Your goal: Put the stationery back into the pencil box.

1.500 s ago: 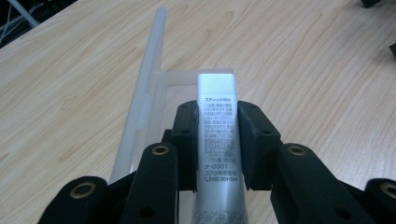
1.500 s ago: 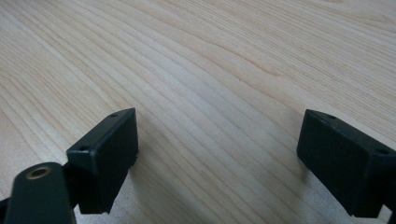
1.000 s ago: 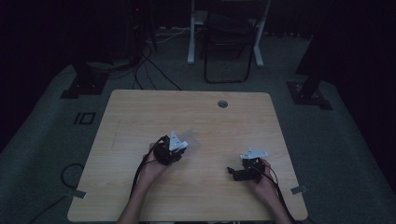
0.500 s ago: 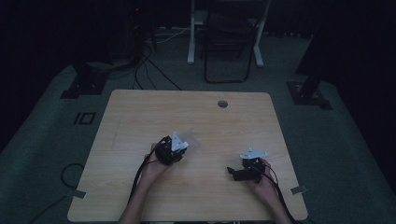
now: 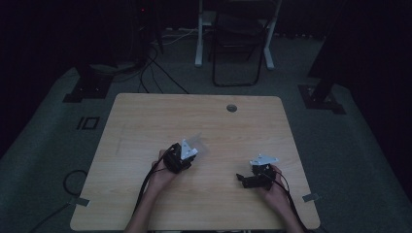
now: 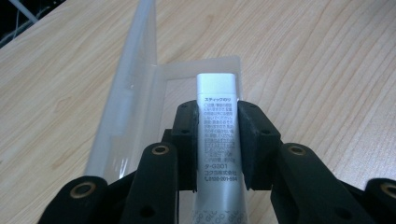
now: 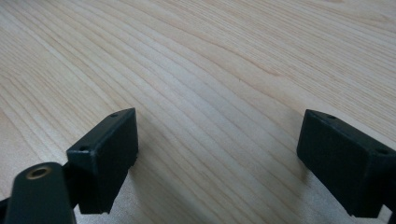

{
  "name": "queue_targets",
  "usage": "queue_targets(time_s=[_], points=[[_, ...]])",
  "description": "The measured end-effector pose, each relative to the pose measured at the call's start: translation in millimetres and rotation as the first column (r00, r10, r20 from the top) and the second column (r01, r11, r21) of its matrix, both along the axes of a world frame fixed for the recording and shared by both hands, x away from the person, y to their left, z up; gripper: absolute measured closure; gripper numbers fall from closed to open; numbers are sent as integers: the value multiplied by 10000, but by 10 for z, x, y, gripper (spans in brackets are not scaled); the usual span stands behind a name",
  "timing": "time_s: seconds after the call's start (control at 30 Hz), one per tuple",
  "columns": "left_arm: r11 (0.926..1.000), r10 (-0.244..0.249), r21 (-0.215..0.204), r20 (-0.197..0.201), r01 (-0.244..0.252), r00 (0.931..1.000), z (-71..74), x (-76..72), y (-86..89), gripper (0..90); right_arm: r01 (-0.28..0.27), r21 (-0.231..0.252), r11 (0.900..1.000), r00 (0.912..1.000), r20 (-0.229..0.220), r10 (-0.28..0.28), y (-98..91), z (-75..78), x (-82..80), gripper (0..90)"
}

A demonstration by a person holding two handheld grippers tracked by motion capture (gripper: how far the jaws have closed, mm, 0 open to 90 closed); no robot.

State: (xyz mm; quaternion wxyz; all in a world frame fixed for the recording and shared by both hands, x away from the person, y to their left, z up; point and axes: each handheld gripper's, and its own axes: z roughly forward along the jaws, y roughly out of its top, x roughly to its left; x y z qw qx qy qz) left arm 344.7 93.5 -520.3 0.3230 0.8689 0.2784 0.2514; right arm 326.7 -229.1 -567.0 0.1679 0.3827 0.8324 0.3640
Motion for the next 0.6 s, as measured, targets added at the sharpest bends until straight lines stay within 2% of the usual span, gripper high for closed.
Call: queue_targets(time_s=[0.6], points=[[9990,300,328,72,-302,9995,-120,53,1,704,1,-1,10000,10000,-3,-1,0,0,0,126]])
